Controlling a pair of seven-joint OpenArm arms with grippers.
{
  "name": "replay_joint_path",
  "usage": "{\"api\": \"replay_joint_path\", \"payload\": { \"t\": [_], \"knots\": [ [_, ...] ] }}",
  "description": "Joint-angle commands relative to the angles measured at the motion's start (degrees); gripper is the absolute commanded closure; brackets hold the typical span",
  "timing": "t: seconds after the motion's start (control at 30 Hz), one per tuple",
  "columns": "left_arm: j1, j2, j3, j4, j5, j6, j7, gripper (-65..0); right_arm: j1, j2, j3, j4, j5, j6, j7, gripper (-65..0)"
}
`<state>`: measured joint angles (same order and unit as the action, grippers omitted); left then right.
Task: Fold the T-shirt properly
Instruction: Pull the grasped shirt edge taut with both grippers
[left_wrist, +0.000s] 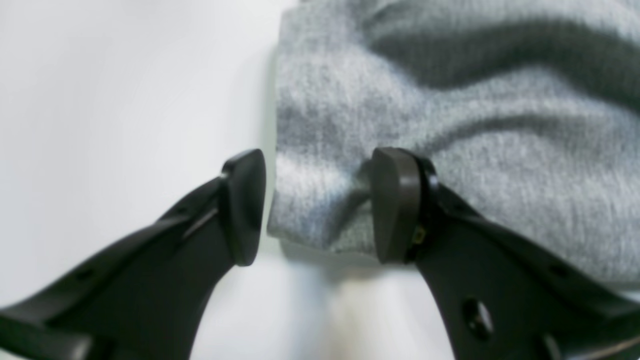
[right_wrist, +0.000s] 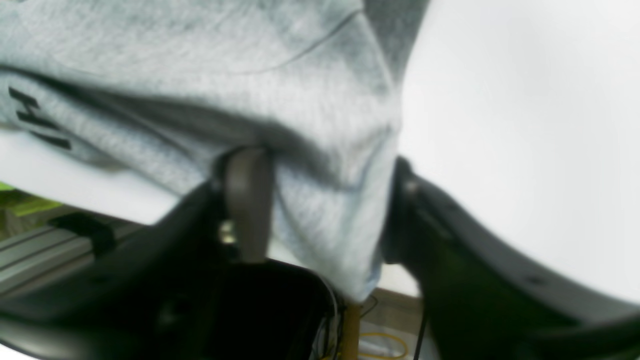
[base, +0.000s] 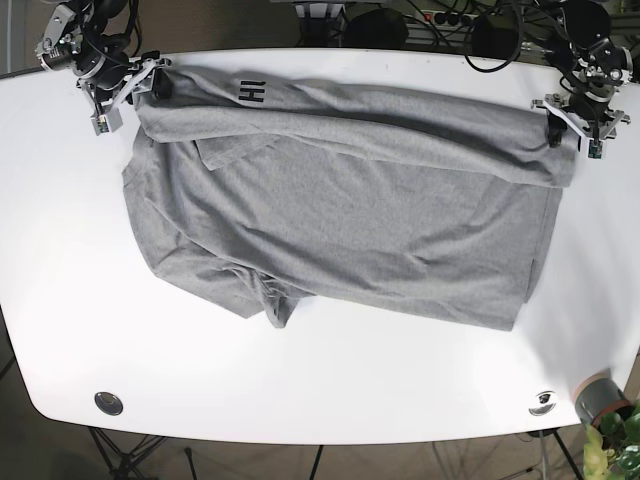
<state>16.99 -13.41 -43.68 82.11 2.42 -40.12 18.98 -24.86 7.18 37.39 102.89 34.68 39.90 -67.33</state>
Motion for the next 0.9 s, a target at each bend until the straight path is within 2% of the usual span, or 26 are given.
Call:
{"api": "replay_joint_path", "payload": {
  "t": [0.0, 0.13, 0.27, 0.57, 0.67, 0.87],
  "knots": [
    [0.54, -1.14, -0.49, 0.31, -0.17, 0.12, -0.74, -28.1, -0.06, 0.86, 0.11, 0.80, 0.80, 0.10, 0.82, -22.8],
    [2.22, -1.23, -0.41, -0.74, -0.09, 0.12, -0.74, -18.5, -0.06, 0.95, 0.11, 0.71, 0.80, 0.10, 0.82, -15.4],
    [3.71, -1.23, -0.32, -0.66, -0.09, 0.12, -0.48, -11.3, -0.06, 1.48, 0.11, 0.71, 0.80, 0.10, 0.82, -11.9],
    [9.95, -0.88, -1.73, 1.81, -0.53, 0.12, -0.48, -6.0, -0.50, 3.68, 0.28, 0.71, 0.80, 0.10, 0.65, -11.1],
    [12.41, 1.50, -4.10, 4.88, -0.53, 0.12, -0.48, -3.1, -0.59, 5.08, 0.11, 0.71, 0.80, 0.10, 0.56, -11.4],
    [15.31, 3.69, -5.77, 8.49, -0.17, 0.12, -0.48, -2.9, -1.73, 5.52, 0.02, 0.71, 0.88, 0.10, 0.47, -11.6]
  ]
}}
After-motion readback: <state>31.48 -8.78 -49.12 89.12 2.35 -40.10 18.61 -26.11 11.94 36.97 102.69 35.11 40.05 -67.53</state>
